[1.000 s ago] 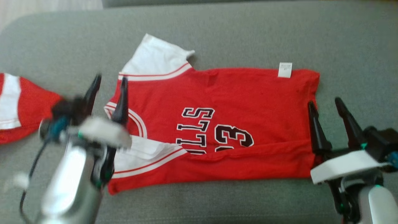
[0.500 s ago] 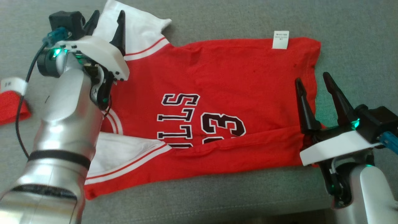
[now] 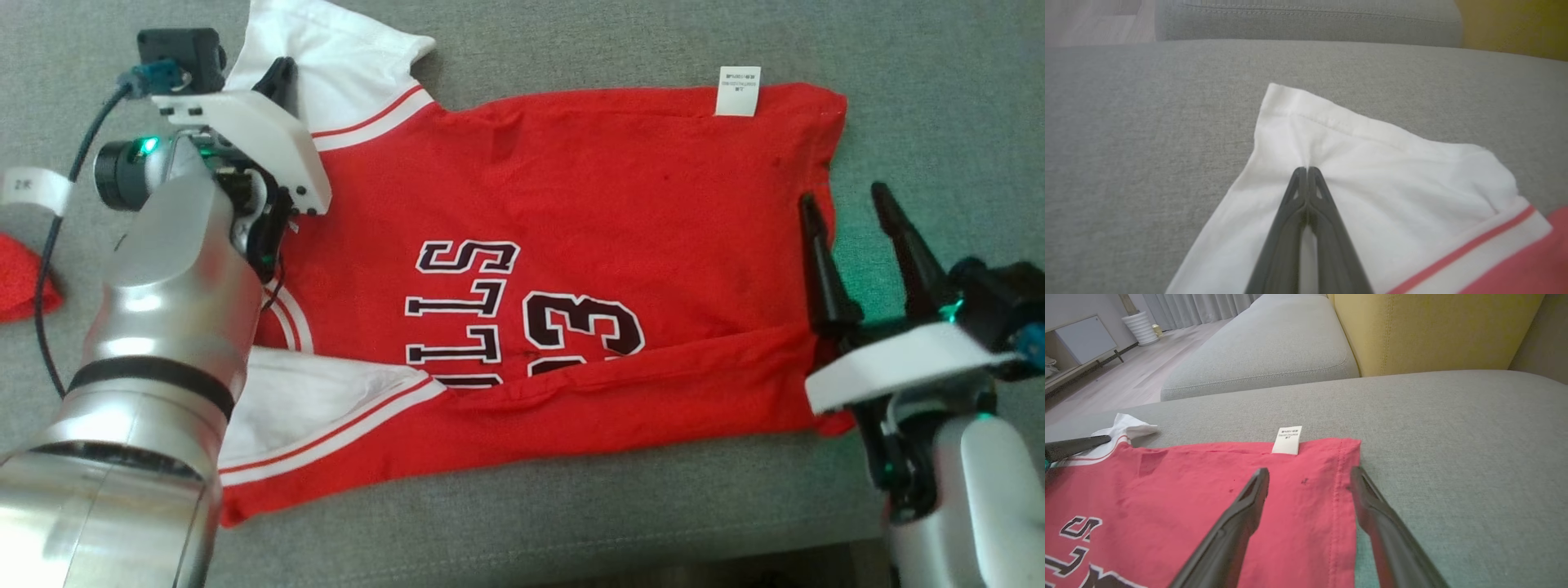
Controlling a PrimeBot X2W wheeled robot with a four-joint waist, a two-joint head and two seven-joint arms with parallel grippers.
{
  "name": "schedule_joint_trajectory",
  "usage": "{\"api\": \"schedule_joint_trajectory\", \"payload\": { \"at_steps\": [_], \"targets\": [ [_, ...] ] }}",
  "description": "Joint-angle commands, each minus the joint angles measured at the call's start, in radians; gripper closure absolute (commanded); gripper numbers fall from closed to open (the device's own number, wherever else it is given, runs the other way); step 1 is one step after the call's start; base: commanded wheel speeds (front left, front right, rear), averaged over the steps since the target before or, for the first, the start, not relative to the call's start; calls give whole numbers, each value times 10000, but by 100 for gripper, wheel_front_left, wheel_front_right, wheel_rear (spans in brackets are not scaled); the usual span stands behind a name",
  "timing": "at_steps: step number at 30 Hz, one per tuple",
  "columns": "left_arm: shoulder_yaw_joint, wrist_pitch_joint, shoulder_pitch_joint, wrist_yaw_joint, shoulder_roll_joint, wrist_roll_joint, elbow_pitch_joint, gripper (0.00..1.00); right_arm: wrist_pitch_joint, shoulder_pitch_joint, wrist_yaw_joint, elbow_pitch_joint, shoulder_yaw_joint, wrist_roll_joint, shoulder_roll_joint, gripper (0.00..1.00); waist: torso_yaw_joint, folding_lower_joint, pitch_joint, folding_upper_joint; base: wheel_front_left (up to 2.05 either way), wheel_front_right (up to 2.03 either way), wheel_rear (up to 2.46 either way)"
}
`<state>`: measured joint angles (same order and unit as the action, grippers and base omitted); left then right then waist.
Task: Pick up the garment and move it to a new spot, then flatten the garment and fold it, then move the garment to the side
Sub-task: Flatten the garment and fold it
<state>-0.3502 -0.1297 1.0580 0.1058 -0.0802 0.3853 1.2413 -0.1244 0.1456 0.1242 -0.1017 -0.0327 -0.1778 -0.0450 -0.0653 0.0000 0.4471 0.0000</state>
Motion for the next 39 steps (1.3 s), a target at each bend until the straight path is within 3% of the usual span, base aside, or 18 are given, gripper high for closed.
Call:
{"api": "schedule_joint_trajectory", "payload": {
  "at_steps": [1,8,17,21,22,24,30,39],
  "targets": [
    [7,-297,88,-91,-266,-142,-5,100,-81,489,65,-183,-95,-99,-53,0,30,0,-21,0,0,0,0],
    [-18,-1222,210,-233,-252,-195,-263,100,-229,2042,65,1057,412,-332,-545,0,206,0,-116,0,0,0,0],
    [145,-1317,-169,-282,-113,-267,-1539,100,-1419,3875,65,4431,60,-802,-1462,0,692,0,-176,0,0,0,0],
    [269,-1318,-397,-267,-112,-303,-1941,100,-1732,4188,65,5158,-110,-1144,-1501,0,775,0,-210,0,0,0,0],
    [324,-1318,-471,-263,-121,-316,-2079,100,-1767,4279,65,5330,-171,-1244,-1522,27,792,0,-219,0,0,0,0],
    [429,-1318,-628,-251,-132,-349,-2356,100,-1740,4421,65,5577,-298,-1469,-1566,100,824,0,-251,0,0,0,0],
    [941,-1319,-1263,-299,-299,-545,-3689,100,-1004,4661,65,5507,-447,-1973,-1796,100,862,0,-433,0,0,0,0],
    [2005,-1320,-3345,-341,-266,-1052,-7166,100,-168,4146,65,4487,-458,-2464,-2116,100,948,0,-765,0,0,0,0]
  ]
}}
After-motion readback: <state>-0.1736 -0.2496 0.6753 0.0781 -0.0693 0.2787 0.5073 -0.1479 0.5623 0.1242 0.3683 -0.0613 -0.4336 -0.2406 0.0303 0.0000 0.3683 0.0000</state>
